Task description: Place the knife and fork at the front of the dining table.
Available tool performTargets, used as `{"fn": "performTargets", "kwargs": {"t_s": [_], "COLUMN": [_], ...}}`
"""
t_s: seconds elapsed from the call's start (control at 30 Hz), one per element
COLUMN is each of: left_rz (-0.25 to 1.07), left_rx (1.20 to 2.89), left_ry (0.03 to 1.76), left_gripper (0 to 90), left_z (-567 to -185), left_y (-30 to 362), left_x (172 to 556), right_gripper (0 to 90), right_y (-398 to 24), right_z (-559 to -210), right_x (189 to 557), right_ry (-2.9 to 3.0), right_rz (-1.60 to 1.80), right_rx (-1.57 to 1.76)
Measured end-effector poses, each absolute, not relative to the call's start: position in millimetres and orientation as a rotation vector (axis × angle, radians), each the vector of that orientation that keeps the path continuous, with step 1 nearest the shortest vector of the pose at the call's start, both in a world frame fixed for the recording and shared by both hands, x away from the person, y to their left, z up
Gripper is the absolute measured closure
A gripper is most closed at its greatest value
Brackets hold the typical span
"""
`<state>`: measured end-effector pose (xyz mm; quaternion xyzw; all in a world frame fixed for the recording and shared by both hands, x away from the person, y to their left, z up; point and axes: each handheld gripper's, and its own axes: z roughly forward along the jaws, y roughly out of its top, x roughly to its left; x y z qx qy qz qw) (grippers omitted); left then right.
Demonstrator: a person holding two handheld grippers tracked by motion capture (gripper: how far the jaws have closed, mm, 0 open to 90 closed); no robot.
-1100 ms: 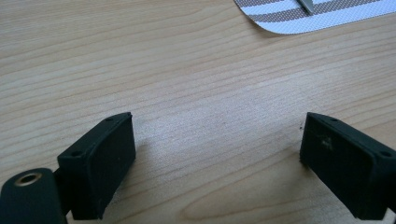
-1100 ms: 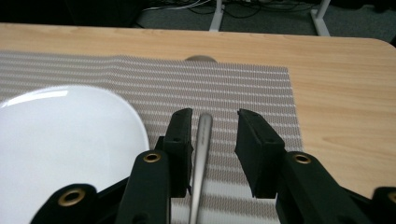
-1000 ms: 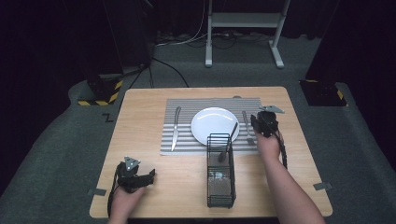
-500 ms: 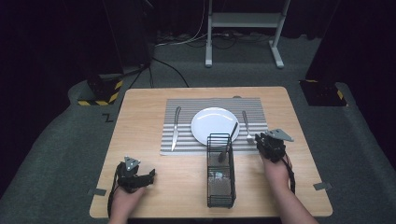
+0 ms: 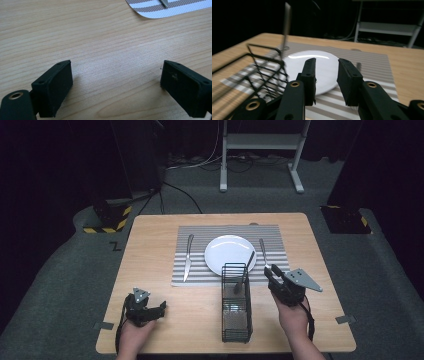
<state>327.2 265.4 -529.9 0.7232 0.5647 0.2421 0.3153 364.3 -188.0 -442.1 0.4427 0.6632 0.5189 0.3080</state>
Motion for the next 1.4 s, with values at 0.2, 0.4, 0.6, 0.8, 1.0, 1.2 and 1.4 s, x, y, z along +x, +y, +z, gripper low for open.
{"fn": "performTargets", "kwargs": {"t_s": [0.2,0.4,0.6,0.8,1.0,1.2,1.4], "left_rz": [0.637,0.638,0.641,0.638,0.638,0.638,0.638], "left_rx": [1.903,1.903,1.903,1.905,1.905,1.905,1.905], "left_ry": [1.49,1.491,1.491,1.489,1.488,1.488,1.488], "left_gripper": [11.2,11.2,11.2,11.2,11.3,11.3,11.3], "left_z": [-530,-530,-530,-530,-530,-530,-530], "left_y": [265,265,265,265,265,265,266], "left_x": [327,327,327,327,327,327,327], "right_gripper": [64.6,63.6,67.7,85.2,87.9,87.9,88.0], "right_y": [-169,-154,-145,-141,-139,-136,-135], "right_z": [-423,-419,-423,-420,-413,-400,-387], "right_x": [362,375,389,390,379,367,357], "right_ry": [1.732,1.719,1.731,1.735,1.747,1.713,1.686], "right_rz": [1.456,1.507,1.516,1.573,1.646,1.66,1.674], "right_rx": [1.099,1.11,1.146,1.153,1.117,1.045,0.975]}}
